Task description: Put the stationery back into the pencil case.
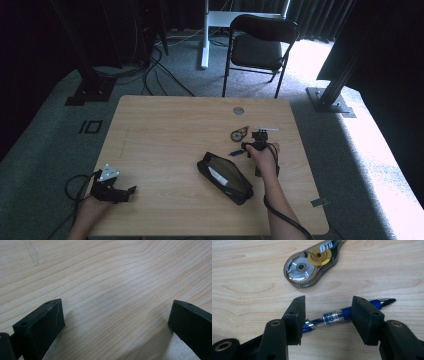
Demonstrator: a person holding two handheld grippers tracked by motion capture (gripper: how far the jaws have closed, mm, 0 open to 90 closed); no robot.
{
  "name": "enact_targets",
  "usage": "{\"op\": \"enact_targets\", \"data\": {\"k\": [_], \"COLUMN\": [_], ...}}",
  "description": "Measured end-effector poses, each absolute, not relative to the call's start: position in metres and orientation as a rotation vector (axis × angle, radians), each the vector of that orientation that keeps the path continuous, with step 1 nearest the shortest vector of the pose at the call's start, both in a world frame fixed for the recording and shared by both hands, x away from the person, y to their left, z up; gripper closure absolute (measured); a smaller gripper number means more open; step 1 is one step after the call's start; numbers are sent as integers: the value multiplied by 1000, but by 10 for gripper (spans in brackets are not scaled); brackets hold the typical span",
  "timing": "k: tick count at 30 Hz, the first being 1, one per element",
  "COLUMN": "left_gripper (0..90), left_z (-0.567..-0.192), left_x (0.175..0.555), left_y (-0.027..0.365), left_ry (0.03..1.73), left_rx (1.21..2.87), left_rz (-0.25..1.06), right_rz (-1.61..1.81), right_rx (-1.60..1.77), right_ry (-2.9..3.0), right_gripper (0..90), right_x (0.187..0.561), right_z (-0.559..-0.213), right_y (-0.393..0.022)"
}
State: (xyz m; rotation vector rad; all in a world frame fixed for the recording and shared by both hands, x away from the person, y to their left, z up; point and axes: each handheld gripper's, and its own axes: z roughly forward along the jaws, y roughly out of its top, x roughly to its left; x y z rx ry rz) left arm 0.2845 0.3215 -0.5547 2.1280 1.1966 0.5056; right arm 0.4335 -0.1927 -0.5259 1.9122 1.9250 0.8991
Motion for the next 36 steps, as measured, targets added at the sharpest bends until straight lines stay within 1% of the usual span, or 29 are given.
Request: {"op": "enact_targets", "data": {"k": [15,22,24,27,28,30,31,32,33,34,35,36], "left_gripper": [7,7,6,6,6,6,6,6,7,7,7,7], "left_z": [-555,-555,-555,-555,-555,-555,-555,-555,-555,-555,-555,-555], "left_x": [284,284,284,284,284,284,284,284,284,284,284,284], "left_y": [321,321,321,321,321,322,321,322,322,322,321,321], "left_ry": [1197,1197,1197,1197,1197,1197,1197,1197,1196,1196,1197,1197], "left_rx": [2127,2127,2128,2127,2127,2128,2127,2128,2128,2128,2127,2127], "left_rz": [505,505,505,505,505,505,505,506,505,505,505,505], "right_rz": [845,837,841,809,809,773,773,756,747,747,743,743], "right_rx": [1873,1890,1887,1860,1860,1832,1832,1833,1832,1832,1827,1827], "right_ry": [1887,1912,1918,1950,1950,1986,1986,1997,2006,2006,2010,2010], "right_gripper": [445,453,469,538,538,580,580,631,655,655,705,705], "right_x": [431,427,427,427,427,427,427,428,429,429,429,429], "right_z": [-527,-534,-536,-535,-535,-534,-534,-533,-532,-532,-532,-532], "right_y": [-195,-196,-196,-193,-193,-190,-190,-190,-191,-191,-193,-193]}}
